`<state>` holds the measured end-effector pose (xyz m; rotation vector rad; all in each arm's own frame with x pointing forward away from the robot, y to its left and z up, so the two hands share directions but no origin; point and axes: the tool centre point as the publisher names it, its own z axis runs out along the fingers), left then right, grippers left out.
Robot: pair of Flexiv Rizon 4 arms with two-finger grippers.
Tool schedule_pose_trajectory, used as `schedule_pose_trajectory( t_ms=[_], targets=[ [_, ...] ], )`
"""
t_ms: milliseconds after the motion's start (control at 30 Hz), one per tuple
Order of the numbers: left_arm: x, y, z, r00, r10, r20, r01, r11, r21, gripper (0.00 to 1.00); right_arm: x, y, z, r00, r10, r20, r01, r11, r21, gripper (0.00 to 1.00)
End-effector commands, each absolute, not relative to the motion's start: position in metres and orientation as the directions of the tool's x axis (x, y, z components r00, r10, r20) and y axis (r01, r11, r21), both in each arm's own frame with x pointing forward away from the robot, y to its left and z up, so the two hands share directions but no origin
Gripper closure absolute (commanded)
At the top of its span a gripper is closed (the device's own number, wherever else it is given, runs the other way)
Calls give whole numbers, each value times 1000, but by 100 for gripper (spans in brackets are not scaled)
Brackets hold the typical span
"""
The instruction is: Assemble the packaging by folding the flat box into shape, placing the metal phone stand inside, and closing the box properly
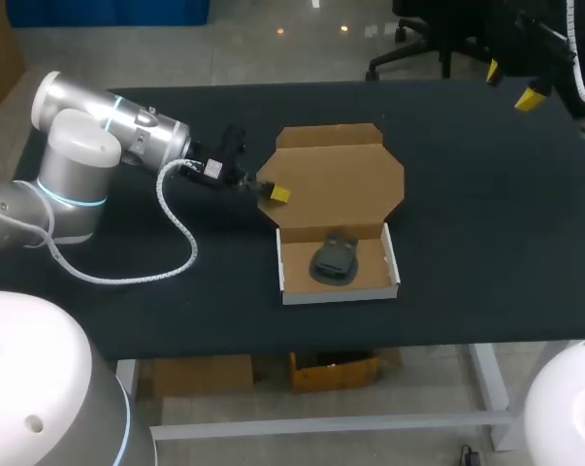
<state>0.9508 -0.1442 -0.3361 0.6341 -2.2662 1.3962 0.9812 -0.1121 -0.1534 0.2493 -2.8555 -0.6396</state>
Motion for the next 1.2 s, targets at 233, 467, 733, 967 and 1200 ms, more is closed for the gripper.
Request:
schedule_pose_trajectory(
  t_ms=[233, 467, 733, 967, 1200],
  targets=[
    [951, -144, -337, -816, -166, 554, -570, 398, -719, 100, 1004, -102, -145, -964, -224, 142, -149, 900, 410, 0],
    [951, -144, -337, -816, -166, 554, -570, 398, -719, 100, 1016, -90, -149, -972, -195, 131, -134, 919, 372, 0],
    [951, -144, -336, -819, -162, 550, -564, 400, -723, 100, 1028, -71, -146, -981, -167, 103, -127, 940, 316, 0],
    [947, -140, -330, -869, -145, 473, -488, 413, -769, 100, 1032, -57, -146, -981, -173, 88, -139, 943, 303, 0],
    [944, -138, -326, -902, -140, 409, -429, 407, -807, 100, 1032, -46, -147, -979, -185, 84, -152, 941, 304, 0]
  ],
)
